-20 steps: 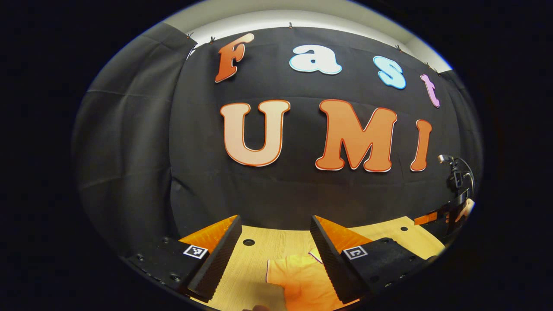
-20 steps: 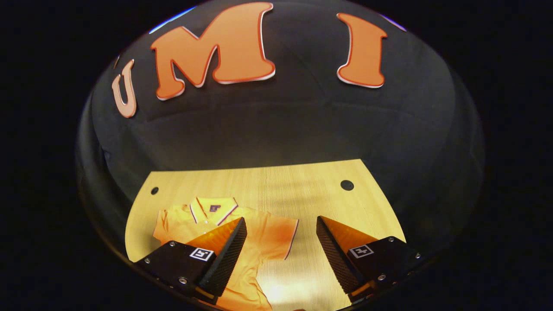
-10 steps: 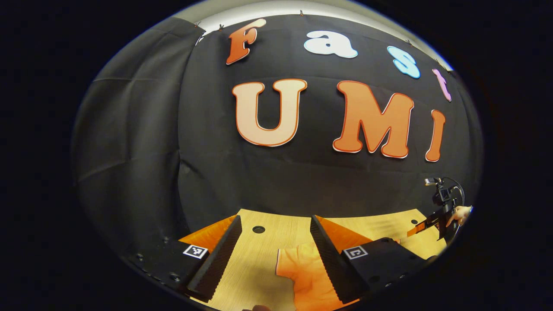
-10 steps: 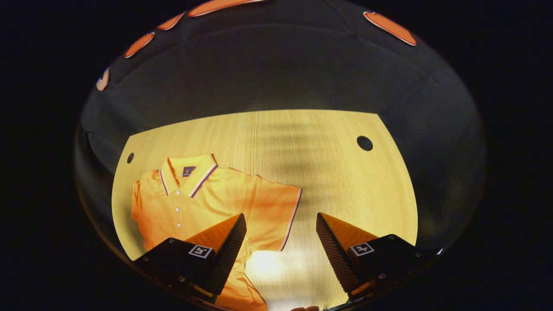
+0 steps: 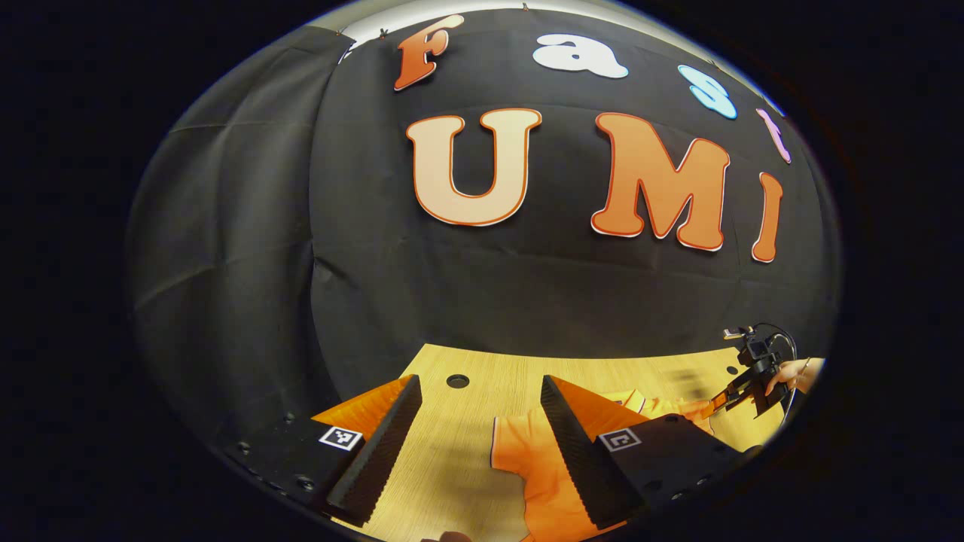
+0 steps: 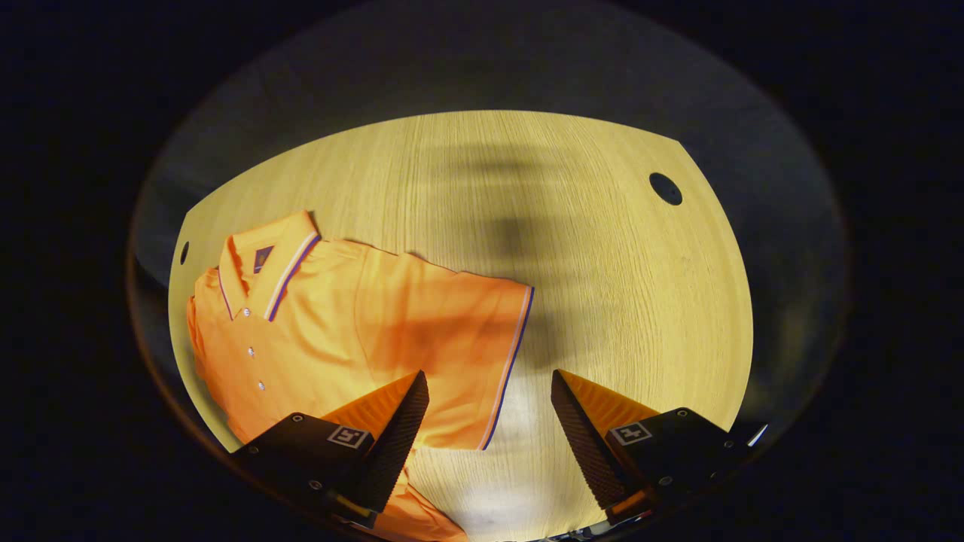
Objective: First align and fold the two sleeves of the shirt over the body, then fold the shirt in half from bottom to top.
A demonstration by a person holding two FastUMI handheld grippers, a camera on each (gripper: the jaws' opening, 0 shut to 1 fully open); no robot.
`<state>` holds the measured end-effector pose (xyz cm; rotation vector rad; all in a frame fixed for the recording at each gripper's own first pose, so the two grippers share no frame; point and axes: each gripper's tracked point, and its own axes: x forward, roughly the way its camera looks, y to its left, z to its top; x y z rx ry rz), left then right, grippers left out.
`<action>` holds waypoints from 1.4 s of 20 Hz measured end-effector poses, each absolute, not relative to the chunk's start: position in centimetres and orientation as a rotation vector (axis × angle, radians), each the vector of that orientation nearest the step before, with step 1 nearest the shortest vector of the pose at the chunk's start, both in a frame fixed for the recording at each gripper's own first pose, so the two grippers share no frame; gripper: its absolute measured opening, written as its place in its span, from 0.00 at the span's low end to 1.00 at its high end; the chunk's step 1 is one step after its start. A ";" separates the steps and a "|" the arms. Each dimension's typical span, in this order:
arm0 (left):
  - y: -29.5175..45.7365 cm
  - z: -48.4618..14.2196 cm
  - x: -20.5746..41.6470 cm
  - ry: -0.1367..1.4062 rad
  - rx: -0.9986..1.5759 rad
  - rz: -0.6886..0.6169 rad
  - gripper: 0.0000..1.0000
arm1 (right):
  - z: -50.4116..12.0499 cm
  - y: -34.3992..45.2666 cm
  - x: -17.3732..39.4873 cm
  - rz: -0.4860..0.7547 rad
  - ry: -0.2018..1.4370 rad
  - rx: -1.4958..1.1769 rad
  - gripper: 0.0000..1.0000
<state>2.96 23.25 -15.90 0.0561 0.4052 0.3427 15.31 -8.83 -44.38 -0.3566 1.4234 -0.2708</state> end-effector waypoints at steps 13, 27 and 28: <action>24.5 -18.0 1.6 0.464 0.000 0.377 0.98 | -46.6 -8.8 15.6 -0.257 1.420 -0.266 0.53; 25.4 -15.8 0.6 0.422 0.032 0.351 0.98 | -41.2 -4.4 17.5 -0.195 1.239 -0.402 0.06; 25.7 -15.6 0.3 0.420 0.034 0.349 0.98 | -40.6 -3.6 17.6 -0.182 1.219 -0.422 0.06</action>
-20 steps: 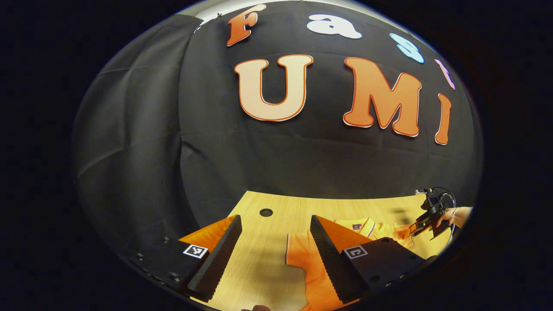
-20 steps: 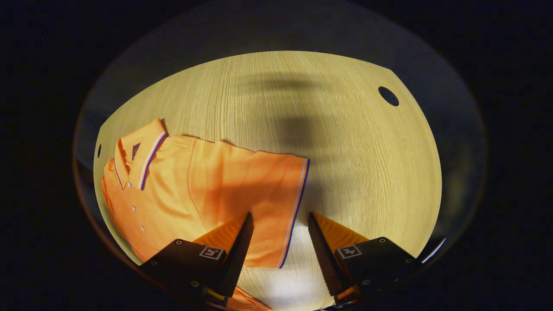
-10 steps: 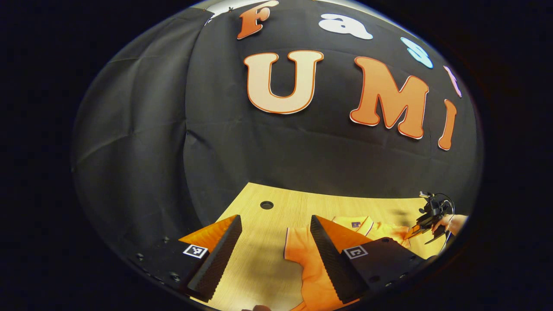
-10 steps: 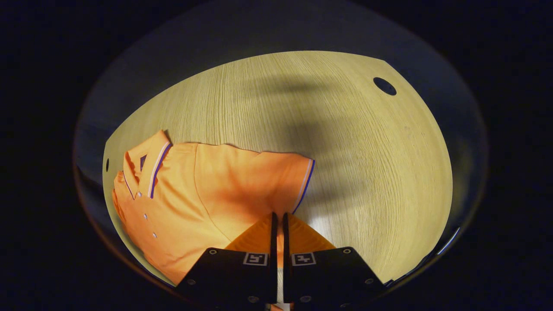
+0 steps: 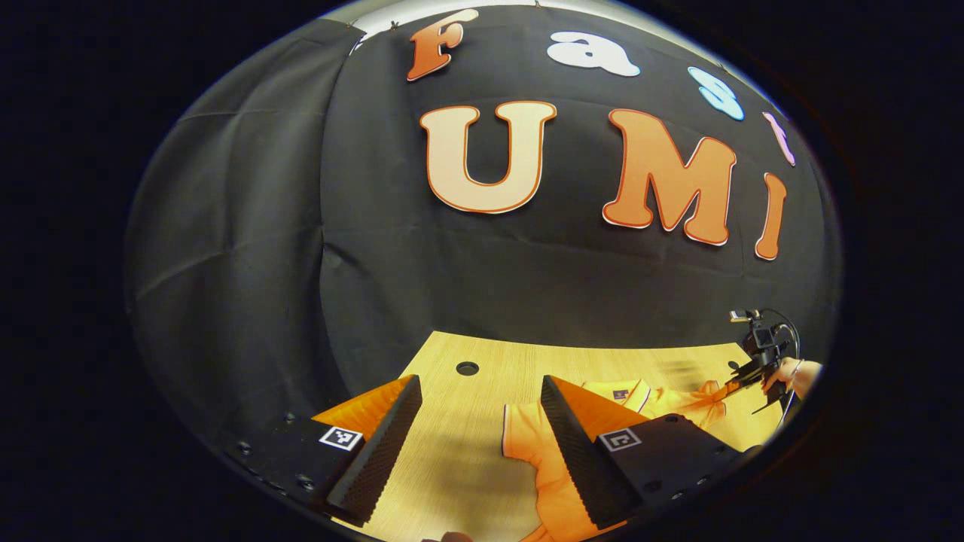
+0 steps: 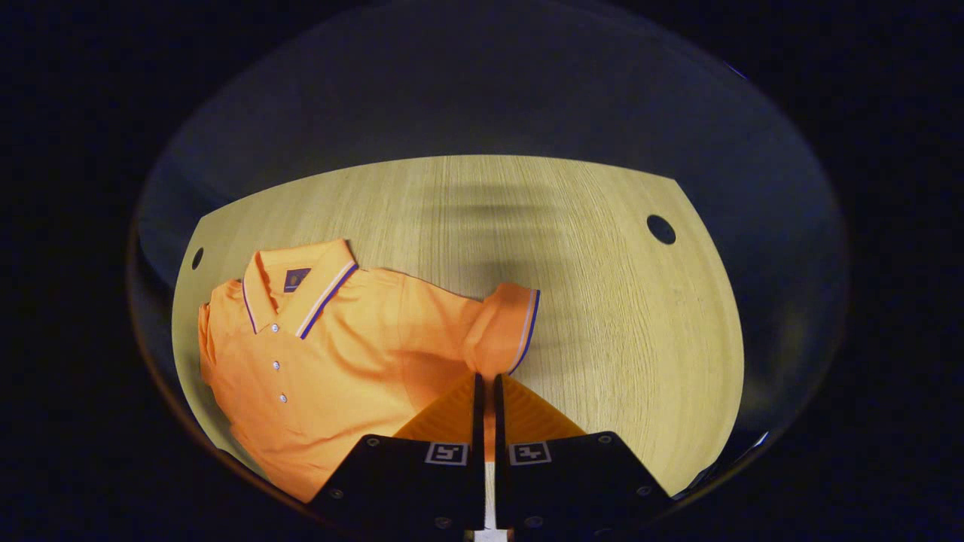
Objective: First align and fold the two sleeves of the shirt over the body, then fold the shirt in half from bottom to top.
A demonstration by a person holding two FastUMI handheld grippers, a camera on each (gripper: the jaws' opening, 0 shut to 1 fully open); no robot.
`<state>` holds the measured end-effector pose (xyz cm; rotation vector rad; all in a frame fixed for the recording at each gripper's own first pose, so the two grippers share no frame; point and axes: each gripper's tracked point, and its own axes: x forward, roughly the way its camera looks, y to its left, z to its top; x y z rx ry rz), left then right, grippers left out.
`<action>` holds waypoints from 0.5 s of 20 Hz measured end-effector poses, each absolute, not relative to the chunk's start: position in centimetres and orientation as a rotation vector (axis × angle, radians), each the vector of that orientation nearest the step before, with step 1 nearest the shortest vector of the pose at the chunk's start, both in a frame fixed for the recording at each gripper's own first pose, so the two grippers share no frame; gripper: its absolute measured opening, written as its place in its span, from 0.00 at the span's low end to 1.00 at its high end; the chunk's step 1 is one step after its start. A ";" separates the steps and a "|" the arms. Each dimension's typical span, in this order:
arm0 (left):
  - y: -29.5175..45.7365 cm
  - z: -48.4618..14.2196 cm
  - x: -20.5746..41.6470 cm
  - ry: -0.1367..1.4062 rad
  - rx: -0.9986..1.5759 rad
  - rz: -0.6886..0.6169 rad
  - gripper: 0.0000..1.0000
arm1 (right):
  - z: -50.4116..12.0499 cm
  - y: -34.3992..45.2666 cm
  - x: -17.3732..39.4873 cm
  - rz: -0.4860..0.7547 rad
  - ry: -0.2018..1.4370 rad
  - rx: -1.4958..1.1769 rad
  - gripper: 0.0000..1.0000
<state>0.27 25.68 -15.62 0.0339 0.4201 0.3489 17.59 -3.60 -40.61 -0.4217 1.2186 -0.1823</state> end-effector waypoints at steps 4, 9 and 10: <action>27.2 -15.0 -1.0 0.410 0.034 0.338 0.98 | -39.3 0.6 17.7 -0.140 1.174 -0.443 0.06; 29.8 -14.2 -2.2 0.410 0.035 0.334 0.98 | -39.9 6.0 17.2 -0.076 1.154 -0.467 0.06; 30.5 -14.1 -2.4 0.411 0.038 0.337 0.98 | -40.4 7.0 16.8 -0.065 1.155 -0.466 0.05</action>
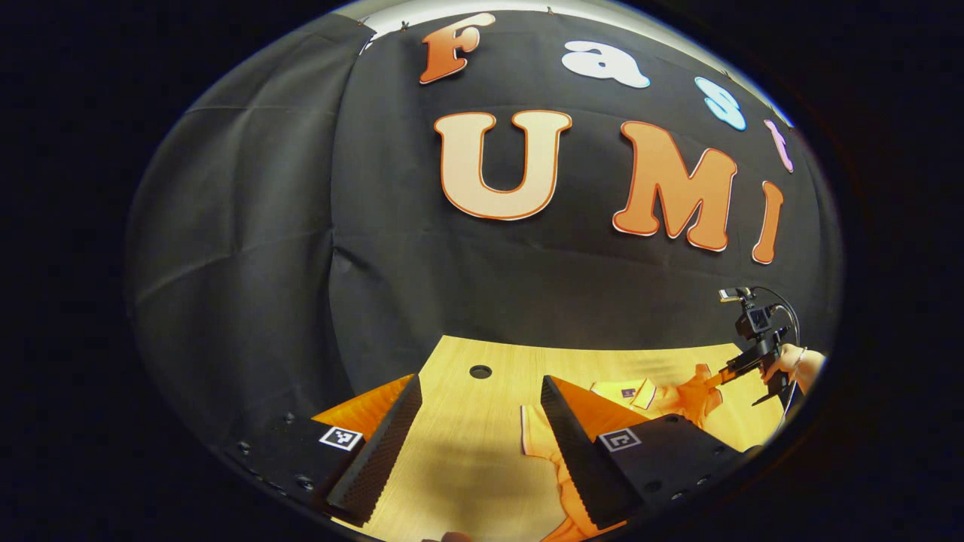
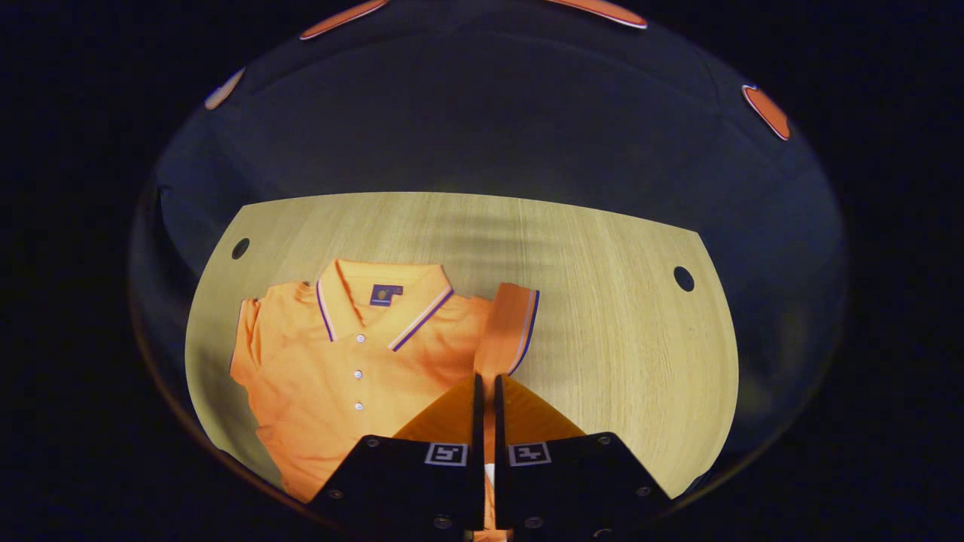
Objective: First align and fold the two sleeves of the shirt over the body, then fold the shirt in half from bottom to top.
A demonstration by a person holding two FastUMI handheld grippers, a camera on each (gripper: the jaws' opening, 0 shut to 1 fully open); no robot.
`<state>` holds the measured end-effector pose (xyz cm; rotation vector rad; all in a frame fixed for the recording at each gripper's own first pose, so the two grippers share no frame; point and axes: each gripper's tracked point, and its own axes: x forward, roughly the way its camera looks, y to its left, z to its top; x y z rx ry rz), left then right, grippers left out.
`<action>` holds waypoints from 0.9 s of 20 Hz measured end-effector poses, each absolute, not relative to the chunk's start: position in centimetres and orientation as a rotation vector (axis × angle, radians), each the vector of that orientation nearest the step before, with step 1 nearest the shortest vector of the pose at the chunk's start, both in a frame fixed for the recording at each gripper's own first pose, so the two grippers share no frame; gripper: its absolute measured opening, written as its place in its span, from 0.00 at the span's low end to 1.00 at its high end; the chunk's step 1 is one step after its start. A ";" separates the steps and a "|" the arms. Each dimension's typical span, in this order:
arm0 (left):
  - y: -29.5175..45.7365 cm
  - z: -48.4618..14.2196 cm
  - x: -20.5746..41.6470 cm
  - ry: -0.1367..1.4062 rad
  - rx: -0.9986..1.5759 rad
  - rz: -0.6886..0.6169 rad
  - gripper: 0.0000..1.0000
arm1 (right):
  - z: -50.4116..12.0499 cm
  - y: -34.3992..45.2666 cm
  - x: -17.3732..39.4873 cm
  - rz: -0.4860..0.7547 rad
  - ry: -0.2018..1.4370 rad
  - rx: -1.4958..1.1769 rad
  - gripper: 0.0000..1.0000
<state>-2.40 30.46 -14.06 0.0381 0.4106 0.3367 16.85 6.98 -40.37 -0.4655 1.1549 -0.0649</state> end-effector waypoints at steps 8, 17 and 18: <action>33.8 -15.4 -3.8 0.450 0.012 0.351 0.98 | -44.0 11.5 15.0 0.022 1.194 -0.612 0.06; 33.9 -16.4 -4.1 0.479 0.011 0.335 0.98 | -48.7 18.8 11.8 0.208 1.303 -0.405 0.12; 33.8 -16.3 -4.0 0.482 0.011 0.334 0.98 | -49.0 19.8 11.4 0.223 1.314 -0.349 0.17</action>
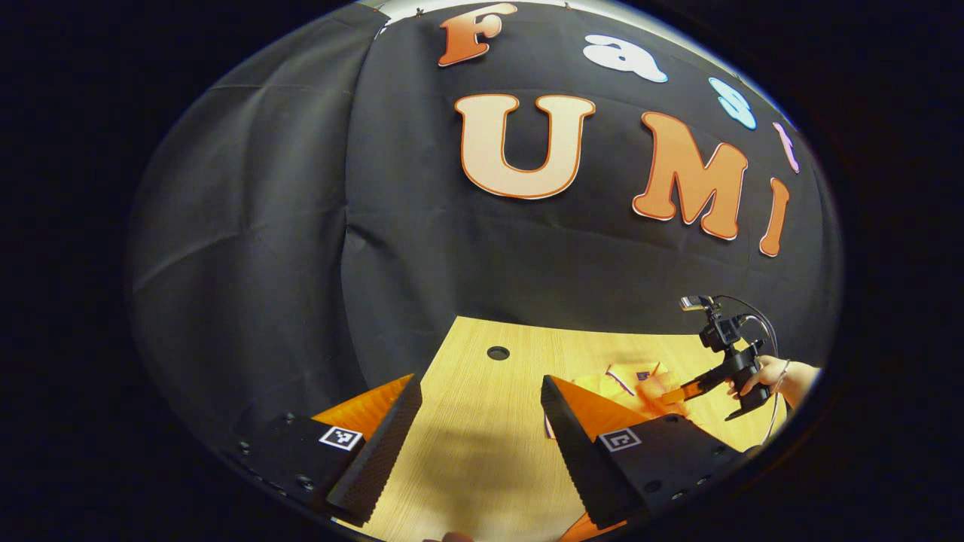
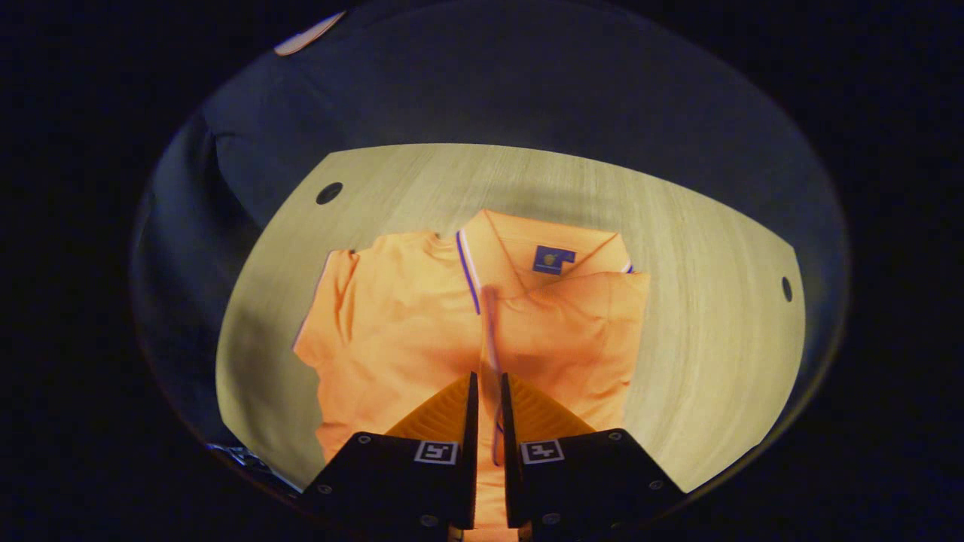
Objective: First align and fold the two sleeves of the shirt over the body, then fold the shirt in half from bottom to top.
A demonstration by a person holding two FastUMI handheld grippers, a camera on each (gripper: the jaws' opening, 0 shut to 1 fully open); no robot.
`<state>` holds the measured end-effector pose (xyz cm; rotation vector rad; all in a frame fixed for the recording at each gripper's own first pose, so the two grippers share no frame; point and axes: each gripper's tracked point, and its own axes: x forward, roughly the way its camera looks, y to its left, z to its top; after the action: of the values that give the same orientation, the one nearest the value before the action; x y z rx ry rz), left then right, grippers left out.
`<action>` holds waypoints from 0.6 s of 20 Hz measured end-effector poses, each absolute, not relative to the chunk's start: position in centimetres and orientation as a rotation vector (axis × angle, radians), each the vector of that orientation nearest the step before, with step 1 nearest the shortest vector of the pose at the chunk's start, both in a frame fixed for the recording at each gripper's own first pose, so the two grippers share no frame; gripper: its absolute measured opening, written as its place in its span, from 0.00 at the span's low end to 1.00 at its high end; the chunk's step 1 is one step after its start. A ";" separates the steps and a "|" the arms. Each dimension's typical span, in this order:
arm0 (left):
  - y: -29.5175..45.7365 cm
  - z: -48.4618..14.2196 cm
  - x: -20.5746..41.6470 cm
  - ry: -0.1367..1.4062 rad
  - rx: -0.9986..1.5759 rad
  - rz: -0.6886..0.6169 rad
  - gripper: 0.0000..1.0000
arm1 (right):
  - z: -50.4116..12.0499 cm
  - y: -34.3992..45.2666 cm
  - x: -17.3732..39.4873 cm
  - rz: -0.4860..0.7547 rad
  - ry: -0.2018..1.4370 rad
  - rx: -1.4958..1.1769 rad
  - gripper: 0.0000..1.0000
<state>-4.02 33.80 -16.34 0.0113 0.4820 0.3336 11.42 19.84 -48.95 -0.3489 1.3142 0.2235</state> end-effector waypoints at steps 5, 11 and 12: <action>33.3 -17.2 -3.4 0.494 -0.003 0.318 0.98 | -48.6 21.8 10.9 0.269 1.296 -0.232 0.78; 31.5 -18.8 -0.9 0.525 -0.023 0.281 0.98 | -44.1 20.5 12.8 0.233 1.156 -0.207 0.99; 31.2 -19.3 -0.3 0.533 -0.022 0.270 0.98 | -43.1 20.2 13.0 0.227 1.135 -0.198 0.99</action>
<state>-0.31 31.17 -19.27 -0.0222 0.5330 0.2704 13.04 20.16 -43.12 -0.1980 1.1345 0.2267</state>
